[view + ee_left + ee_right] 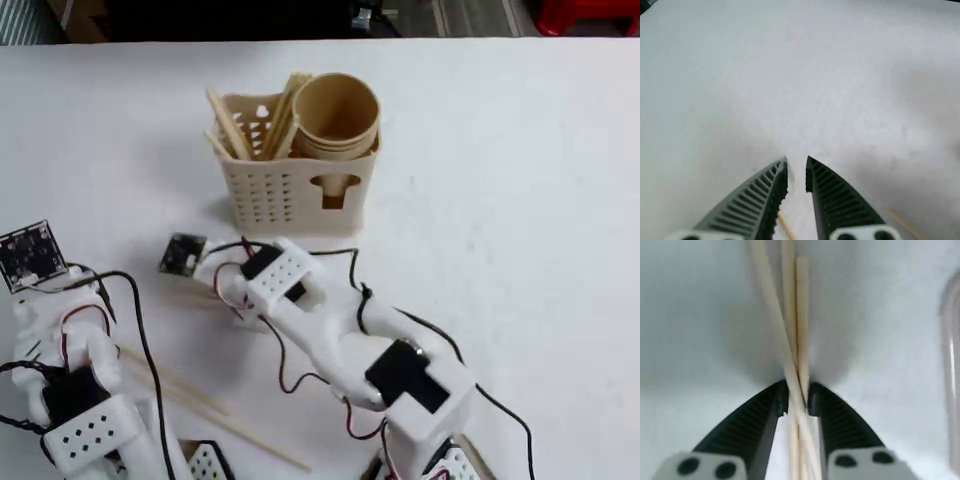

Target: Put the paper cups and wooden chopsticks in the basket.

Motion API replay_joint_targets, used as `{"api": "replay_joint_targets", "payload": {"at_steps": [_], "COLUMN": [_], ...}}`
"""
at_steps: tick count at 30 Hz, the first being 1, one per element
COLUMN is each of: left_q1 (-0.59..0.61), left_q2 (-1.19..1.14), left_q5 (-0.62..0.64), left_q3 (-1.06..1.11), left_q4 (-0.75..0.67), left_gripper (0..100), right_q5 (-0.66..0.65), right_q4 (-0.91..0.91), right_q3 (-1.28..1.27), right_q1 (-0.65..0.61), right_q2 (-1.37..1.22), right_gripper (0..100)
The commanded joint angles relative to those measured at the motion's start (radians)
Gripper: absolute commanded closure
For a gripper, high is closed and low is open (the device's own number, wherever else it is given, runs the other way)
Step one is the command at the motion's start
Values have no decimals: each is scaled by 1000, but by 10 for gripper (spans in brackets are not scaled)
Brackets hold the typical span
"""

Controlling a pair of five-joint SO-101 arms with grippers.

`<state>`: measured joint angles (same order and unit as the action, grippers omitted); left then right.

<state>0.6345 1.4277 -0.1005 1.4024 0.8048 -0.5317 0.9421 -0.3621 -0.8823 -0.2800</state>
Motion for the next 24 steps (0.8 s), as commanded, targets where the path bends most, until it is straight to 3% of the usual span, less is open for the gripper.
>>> {"api": "replay_joint_targets", "payload": {"at_steps": [1, 10, 24], "left_q1": [2, 2, 2], "left_q2": [13, 13, 13], "left_q5": [5, 5, 5], "left_q3": [-5, -3, -3], "left_q4": [-26, -26, -26], "left_gripper": [920, 920, 920], "right_q5": [-5, 97, 101], "right_q4": [15, 162, 232], "right_q3": [9, 11, 6], "right_q1": [-12, 5, 101], "right_q2": [-4, 174, 631], "right_gripper": [983, 981, 981]}}
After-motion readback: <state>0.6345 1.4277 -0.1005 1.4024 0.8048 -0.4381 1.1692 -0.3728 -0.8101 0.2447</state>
